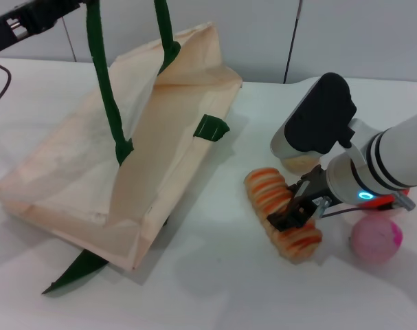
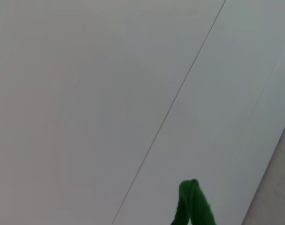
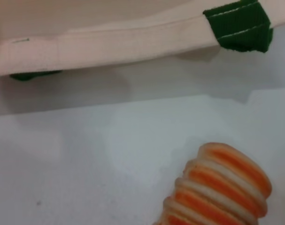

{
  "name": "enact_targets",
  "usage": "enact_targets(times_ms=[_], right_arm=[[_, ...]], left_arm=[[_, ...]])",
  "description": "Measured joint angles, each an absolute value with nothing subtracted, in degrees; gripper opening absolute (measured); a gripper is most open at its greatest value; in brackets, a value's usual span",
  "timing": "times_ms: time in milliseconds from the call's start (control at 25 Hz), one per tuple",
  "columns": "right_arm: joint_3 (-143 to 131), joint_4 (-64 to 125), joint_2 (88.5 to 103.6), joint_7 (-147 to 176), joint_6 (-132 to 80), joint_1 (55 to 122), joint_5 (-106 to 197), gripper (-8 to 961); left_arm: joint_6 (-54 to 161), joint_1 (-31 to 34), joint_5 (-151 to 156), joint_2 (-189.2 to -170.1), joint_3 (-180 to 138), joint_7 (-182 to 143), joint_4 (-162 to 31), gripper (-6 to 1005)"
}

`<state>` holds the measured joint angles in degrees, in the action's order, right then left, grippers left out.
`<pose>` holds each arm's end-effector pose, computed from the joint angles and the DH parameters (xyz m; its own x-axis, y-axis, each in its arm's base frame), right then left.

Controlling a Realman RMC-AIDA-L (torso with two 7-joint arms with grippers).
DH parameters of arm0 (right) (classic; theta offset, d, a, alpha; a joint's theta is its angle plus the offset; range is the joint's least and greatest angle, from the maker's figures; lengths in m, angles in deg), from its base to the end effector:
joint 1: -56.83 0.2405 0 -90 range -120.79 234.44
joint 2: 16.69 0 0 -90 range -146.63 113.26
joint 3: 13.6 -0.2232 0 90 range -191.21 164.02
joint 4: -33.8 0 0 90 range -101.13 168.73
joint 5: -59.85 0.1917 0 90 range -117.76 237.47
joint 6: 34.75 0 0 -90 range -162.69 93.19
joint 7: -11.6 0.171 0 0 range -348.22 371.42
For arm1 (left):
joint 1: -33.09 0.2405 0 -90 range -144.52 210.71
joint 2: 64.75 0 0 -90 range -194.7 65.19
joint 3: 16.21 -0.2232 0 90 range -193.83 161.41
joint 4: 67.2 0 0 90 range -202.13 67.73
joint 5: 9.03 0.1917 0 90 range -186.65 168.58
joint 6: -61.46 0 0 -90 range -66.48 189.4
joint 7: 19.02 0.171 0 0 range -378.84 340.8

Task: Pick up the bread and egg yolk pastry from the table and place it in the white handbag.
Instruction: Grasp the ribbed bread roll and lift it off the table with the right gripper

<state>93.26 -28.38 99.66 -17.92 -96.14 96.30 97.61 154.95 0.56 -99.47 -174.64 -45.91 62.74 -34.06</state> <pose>0.1701 0.3368 -0.0892 0.8454 -0.4561 0.2779 -0.3147 -0.8458 -0.4309 -0.1910 0.3566 0.1155 0.3503 0.3107 0.8836 0.6731 -0.7396 -0.0068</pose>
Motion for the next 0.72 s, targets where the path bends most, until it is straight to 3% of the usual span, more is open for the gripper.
enact_targets(times_ms=[720], right_arm=[[85.6, -43.0, 99.54, -27.7, -101.7, 91.9, 102.0, 574]], left_arm=[[157.5, 0.0, -100.1, -174.35, -45.6, 61.9, -34.1, 120]])
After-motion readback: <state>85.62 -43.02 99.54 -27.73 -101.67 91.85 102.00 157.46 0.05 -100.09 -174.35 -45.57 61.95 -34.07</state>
